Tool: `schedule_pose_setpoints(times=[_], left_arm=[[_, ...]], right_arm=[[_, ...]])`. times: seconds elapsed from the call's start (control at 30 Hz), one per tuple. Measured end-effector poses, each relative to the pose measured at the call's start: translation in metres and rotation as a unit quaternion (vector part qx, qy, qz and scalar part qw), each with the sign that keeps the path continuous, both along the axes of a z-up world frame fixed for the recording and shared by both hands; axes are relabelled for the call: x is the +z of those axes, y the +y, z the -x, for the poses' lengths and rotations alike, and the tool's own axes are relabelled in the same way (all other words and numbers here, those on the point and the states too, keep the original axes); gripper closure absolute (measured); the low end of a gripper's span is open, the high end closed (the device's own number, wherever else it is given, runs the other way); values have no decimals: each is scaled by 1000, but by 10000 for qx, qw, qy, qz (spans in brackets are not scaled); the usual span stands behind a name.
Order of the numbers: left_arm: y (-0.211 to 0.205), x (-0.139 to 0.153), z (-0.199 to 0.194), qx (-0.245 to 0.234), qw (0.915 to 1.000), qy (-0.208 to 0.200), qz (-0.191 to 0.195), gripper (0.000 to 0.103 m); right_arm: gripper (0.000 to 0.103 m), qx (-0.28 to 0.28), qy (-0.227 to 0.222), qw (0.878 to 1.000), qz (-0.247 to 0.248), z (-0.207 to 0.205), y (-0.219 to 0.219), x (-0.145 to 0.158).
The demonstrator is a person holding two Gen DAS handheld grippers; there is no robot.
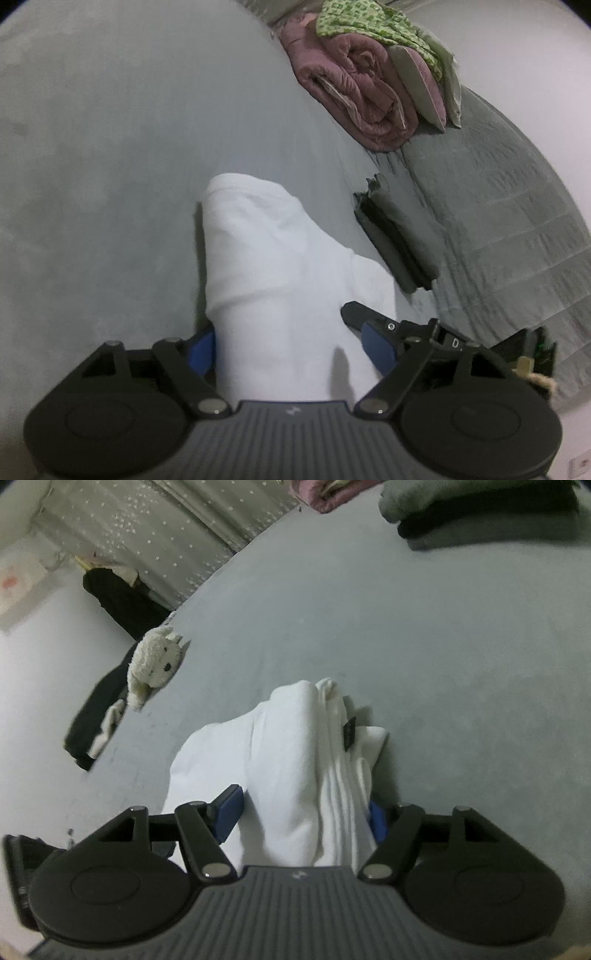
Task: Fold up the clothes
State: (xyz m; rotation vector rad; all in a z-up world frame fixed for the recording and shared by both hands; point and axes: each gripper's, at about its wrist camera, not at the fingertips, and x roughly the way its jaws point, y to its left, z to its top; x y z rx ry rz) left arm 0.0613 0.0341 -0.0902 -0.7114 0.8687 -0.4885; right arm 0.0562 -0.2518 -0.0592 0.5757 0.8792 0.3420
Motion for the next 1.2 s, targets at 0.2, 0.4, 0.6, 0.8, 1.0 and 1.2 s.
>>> schedule_pose_setpoints(times=[0.2,0.4,0.6,0.8,1.0,1.2], left_arm=[[-7,9,10,76,9971,-333,-676,48],[-3,21,10,52,9965,-450,-707,51],[5,29,7,1,9966,-398,-716,52],[6,16,3,-56,9968,-144,-780,49],[10,11,1,-54,9978,-37,-663,46],[9,8,-1,-76,9980,-12,-621,42]], right_arm=[[51,-184,-172,9992,305,7,11,6],[58,-341,-252,9988,264,11,14,19],[58,-222,-173,9992,293,16,23,30],[52,-134,98,9992,357,7,25,16],[45,-221,113,9995,193,7,12,14],[39,-270,146,9995,67,10,6,11]])
